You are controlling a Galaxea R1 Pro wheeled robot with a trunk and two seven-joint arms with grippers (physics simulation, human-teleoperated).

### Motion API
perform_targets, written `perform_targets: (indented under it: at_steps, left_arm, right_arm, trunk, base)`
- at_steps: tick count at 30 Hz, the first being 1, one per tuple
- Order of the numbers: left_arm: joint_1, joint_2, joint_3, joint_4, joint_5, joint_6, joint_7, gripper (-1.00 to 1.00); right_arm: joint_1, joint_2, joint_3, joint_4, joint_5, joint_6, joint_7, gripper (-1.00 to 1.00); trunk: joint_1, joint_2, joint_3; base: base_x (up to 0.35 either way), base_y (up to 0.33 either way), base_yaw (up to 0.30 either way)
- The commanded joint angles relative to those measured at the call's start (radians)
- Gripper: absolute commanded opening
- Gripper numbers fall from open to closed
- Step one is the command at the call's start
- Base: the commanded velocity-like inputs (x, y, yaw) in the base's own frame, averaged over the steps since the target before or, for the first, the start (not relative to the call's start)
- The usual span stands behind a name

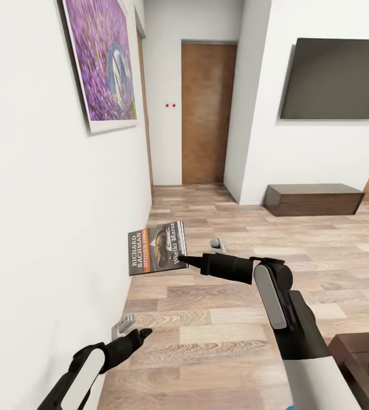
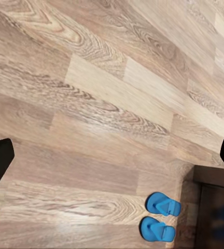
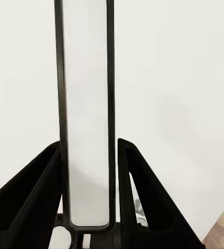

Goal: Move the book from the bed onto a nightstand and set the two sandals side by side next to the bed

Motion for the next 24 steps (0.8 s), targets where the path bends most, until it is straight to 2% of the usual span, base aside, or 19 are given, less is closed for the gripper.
perform_targets:
  at_steps: [1, 7, 12, 24]
  left_arm:
    - [-0.001, 0.001, -0.003, -0.001, 0.011, 0.001, 0.009, 1.0]
    - [-0.001, 0.001, -0.003, -0.001, 0.011, 0.001, 0.009, 1.0]
    - [-0.001, 0.001, -0.004, -0.001, 0.009, 0.001, 0.01, 1.0]
    - [-0.001, -0.003, -0.004, -0.001, -0.006, 0.001, 0.01, 1.0]
  right_arm:
    - [-0.001, 0.001, -0.001, 0.0, 0.001, 0.005, 0.006, -1.0]
    - [-0.001, 0.0, -0.001, 0.0, 0.001, 0.005, 0.006, -1.0]
    - [-0.001, 0.001, -0.001, -0.001, 0.001, 0.005, 0.007, -1.0]
    - [-0.001, 0.002, 0.0, -0.001, 0.001, 0.005, 0.006, -1.0]
  trunk:
    - [0.0, 0.0, -0.001]
    - [0.0, 0.0, -0.001]
    - [0.0, 0.0, -0.001]
    - [0.0, 0.0, -0.001]
  base:
    - [0.248, 0.163, 0.0]
    - [0.274, 0.132, 0.0]
    - [0.271, -0.007, 0.0]
    - [0.062, -0.011, 0.0]
